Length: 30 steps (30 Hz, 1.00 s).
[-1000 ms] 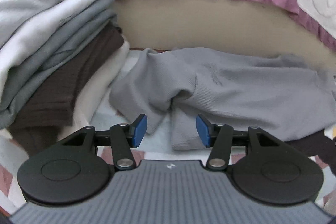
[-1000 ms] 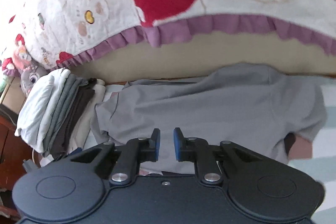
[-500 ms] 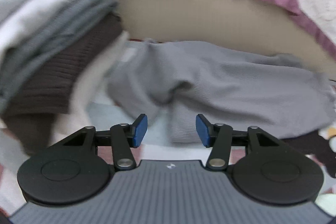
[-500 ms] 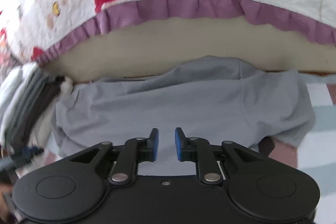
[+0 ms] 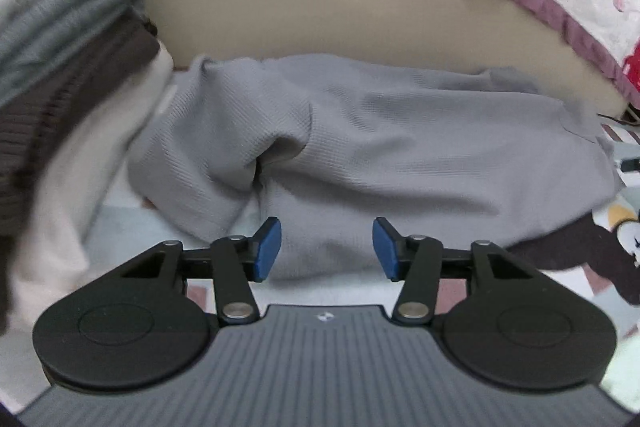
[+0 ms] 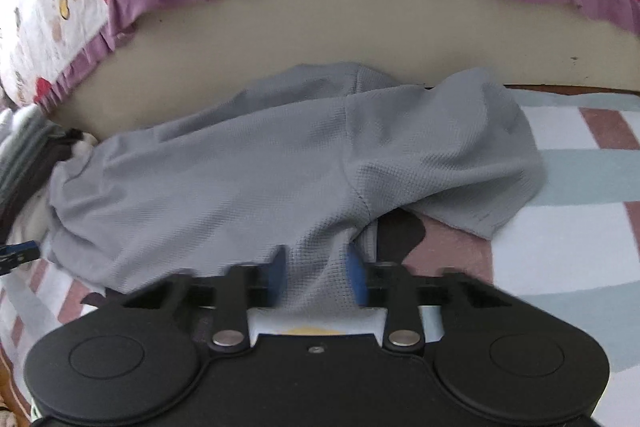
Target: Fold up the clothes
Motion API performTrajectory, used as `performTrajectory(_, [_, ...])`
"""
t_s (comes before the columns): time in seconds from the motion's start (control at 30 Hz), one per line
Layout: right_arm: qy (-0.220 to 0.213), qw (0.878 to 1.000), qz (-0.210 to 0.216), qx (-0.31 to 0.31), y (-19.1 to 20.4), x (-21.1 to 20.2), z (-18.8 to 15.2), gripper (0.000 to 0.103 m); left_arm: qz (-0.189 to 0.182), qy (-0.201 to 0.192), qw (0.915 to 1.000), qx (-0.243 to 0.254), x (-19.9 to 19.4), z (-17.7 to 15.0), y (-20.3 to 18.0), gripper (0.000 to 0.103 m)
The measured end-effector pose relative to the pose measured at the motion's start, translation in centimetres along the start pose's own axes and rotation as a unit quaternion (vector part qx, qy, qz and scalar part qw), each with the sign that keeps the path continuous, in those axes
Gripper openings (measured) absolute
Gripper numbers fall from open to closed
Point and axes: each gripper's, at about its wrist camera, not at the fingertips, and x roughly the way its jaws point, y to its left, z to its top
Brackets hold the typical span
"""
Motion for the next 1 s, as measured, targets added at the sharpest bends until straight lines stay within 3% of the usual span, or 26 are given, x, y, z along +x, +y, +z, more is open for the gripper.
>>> performTrajectory(0.07, [-0.004,1.0,0.011,0.002,-0.5,0.5,-0.3,0.02,0.008,0.015,0.9998,-0.011,2.0,0.2,0.2,0.05])
performTrajectory(0.13, [-0.008,1.0,0.021,0.005,-1.0,0.9,-0.6,0.022,0.004,0.011,0.9998,-0.018,1.4,0.2,0.1,0.052])
performTrajectory(0.2, [-0.005,1.0,0.016,0.012,-1.4,1.8,-0.8,0.039,0.001,0.006,0.9997,-0.025,0.9,0.3,-0.1,0.05])
performTrajectory(0.23, [-0.003,1.0,0.006,0.016,-1.6,2.4,-0.9,0.047,-0.001,0.004,0.9996,-0.028,0.6,0.3,-0.2,0.029])
performTrajectory(0.27, [-0.002,1.0,-0.002,0.019,-1.7,2.9,-1.1,0.047,-0.003,0.002,0.9995,-0.032,0.3,0.4,-0.3,0.001])
performTrajectory(0.3, [-0.005,1.0,0.001,0.018,-1.8,3.0,-1.3,0.048,-0.005,0.0,0.9994,-0.035,0.1,0.4,-0.3,0.002])
performTrajectory(0.33, [-0.011,1.0,0.005,0.016,-1.9,3.1,-1.6,0.037,-0.007,-0.002,0.9992,-0.039,-0.2,0.5,-0.4,0.002])
performTrajectory(0.37, [-0.024,0.999,0.018,0.011,-1.9,2.5,-1.8,0.007,-0.009,-0.004,0.9991,-0.042,-0.5,0.5,-0.5,0.002])
performTrajectory(0.4, [-0.039,0.999,0.031,0.007,-2.0,1.9,-2.0,0.006,-0.01,-0.006,0.9989,-0.045,-0.7,0.5,-0.6,0.002])
performTrajectory(0.47, [-0.077,0.996,0.053,0.004,-1.7,-0.7,-2.8,0.006,-0.014,-0.011,0.9985,-0.052,-1.3,0.6,-0.7,0.001])
performTrajectory(0.57, [-0.106,0.993,0.047,0.005,-1.5,-4.1,-4.7,0.006,-0.013,-0.017,0.9975,-0.068,-3.8,0.0,-0.5,0.001])
performTrajectory(0.73, [-0.044,0.999,0.002,0.003,-1.6,-2.5,-7.0,0.006,0.0,0.023,0.9965,-0.081,-2.6,-1.4,-0.7,0.001])
performTrajectory(0.8, [-0.038,0.999,-0.007,0.018,-1.5,-2.2,-7.4,0.008,0.007,0.032,0.996,-0.083,-1.7,-1.6,-0.9,0.001])
performTrajectory(0.83, [-0.039,0.999,-0.014,0.029,-1.5,-2.3,-7.5,0.011,0.01,0.036,0.9958,-0.084,-1.3,-1.7,-1.0,0.002])
performTrajectory(0.9, [-0.04,0.997,-0.029,0.061,-1.9,-2.7,-7.8,0.016,-0.003,0.054,0.9887,-0.14,-1.4,-2.3,-0.1,0.002])
performTrajectory(0.97, [-0.044,0.99,-0.026,0.135,-2.7,-3.4,-8.3,0.039,-0.015,0.072,0.9781,-0.195,-1.5,-2.9,0.8,0.003])
performTrajectory(1.0, [-0.055,0.983,-0.006,0.176,-3.3,-3.8,-8.8,0.041,-0.022,0.081,0.9715,-0.222,-1.5,-3.2,1.3,0.003])
